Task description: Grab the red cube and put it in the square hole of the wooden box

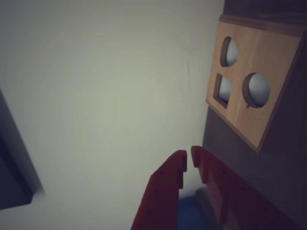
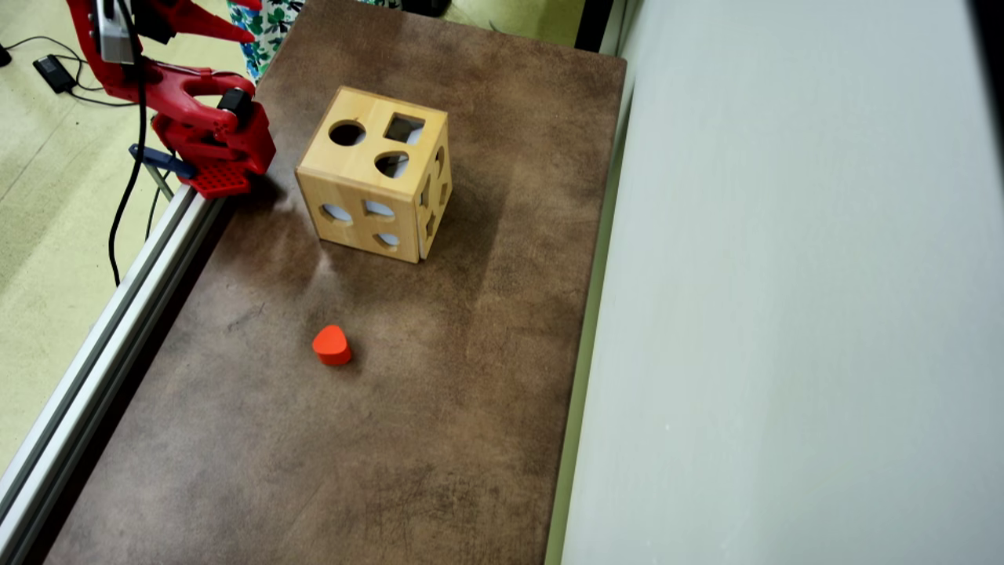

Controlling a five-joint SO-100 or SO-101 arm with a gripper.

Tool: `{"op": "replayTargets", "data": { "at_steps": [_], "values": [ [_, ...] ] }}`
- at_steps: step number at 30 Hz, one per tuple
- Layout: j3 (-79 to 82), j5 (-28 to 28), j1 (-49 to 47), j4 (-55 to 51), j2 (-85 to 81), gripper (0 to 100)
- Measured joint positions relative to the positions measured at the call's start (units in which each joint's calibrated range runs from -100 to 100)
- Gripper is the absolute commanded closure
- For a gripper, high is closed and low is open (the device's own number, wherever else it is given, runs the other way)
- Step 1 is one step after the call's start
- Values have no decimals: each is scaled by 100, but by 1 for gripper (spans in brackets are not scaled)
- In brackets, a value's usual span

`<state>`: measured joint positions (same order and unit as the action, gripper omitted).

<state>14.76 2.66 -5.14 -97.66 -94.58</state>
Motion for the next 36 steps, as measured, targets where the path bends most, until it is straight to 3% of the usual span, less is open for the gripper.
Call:
{"op": "replayTargets", "data": {
  "at_steps": [12,20,36],
  "values": [
    [614,210,79,0,-93,97],
    [659,366,783,0,-93,97],
    [668,405,819,0,-93,96]
  ]
}}
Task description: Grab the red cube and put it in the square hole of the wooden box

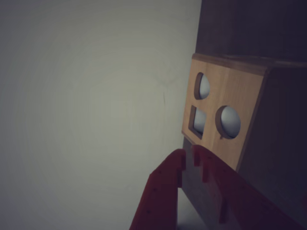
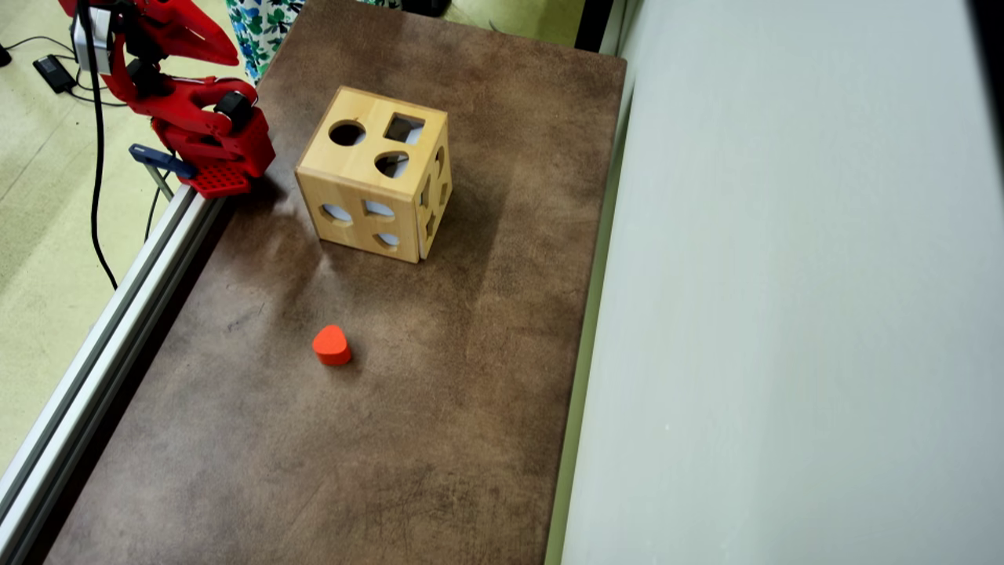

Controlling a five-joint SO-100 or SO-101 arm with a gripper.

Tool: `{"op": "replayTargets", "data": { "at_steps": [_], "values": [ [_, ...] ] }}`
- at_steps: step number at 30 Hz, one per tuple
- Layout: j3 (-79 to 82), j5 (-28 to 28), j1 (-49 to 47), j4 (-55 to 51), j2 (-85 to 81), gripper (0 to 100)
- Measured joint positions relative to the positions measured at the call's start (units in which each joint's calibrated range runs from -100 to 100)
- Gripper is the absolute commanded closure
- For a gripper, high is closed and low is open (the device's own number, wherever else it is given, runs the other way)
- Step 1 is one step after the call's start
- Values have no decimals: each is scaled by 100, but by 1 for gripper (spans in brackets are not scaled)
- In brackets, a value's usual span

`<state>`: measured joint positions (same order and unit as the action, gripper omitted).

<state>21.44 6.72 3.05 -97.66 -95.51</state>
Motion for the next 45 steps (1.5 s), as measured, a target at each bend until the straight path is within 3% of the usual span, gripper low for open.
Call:
{"op": "replayTargets", "data": {
  "at_steps": [10,17,45],
  "values": [
    [0,-15,0,0,0,97],
    [0,-327,0,0,0,97],
    [0,-337,0,0,0,97]
  ]
}}
